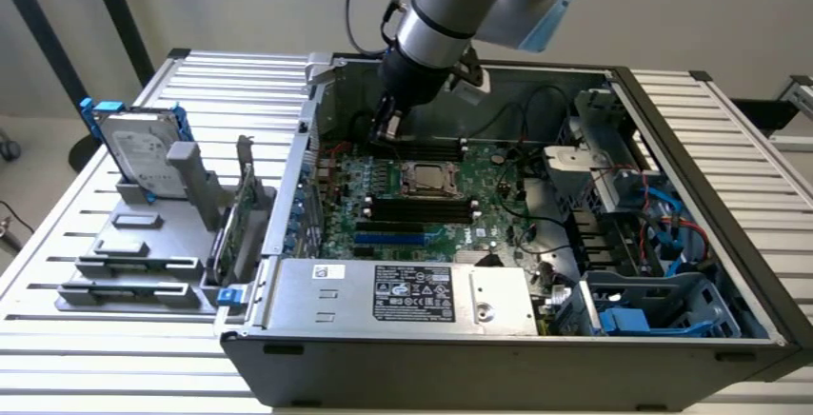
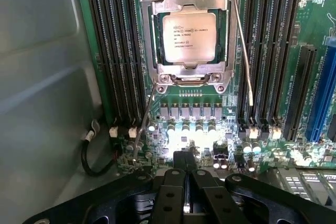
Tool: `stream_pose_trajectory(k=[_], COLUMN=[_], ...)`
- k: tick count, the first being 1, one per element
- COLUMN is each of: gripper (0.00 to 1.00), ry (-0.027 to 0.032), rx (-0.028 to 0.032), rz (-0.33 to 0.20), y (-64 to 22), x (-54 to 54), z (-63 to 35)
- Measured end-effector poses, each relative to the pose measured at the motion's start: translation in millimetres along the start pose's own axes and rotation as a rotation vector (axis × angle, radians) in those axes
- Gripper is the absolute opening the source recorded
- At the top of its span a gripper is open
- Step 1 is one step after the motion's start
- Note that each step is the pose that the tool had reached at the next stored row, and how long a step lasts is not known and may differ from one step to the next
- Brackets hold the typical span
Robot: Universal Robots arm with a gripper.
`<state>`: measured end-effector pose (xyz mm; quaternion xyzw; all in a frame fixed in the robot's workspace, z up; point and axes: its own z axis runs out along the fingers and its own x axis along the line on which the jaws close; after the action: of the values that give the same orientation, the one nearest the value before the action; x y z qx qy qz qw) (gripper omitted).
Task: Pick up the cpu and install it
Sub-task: 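Install the first cpu locking lever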
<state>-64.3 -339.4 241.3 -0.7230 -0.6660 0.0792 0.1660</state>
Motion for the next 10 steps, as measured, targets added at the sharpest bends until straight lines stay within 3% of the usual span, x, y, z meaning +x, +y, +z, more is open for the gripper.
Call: stream_pose_trajectory(k=[10], gripper=[0.11], ry=[0.0415], rx=[-0.0175], rz=[0.081], y=[-1.0], x=[-0.1], z=[0.4])
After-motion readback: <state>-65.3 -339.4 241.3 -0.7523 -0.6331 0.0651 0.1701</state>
